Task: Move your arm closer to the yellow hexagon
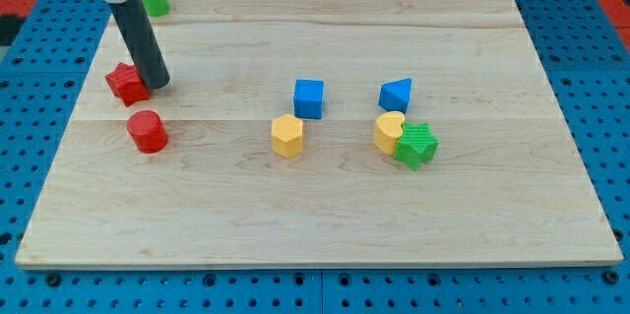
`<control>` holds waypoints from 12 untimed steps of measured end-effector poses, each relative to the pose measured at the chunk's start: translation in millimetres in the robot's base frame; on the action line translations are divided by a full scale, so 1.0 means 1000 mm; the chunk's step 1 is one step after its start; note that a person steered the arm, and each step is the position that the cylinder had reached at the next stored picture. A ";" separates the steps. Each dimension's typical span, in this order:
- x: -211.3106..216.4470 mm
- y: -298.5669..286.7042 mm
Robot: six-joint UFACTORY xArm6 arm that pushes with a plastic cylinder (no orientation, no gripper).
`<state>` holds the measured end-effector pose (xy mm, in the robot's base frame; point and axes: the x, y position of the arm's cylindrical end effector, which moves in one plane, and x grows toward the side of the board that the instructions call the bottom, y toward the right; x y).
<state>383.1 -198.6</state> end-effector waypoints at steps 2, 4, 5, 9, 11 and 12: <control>0.000 0.035; 0.000 0.067; 0.000 0.072; 0.021 0.113; 0.059 0.123; 0.077 0.123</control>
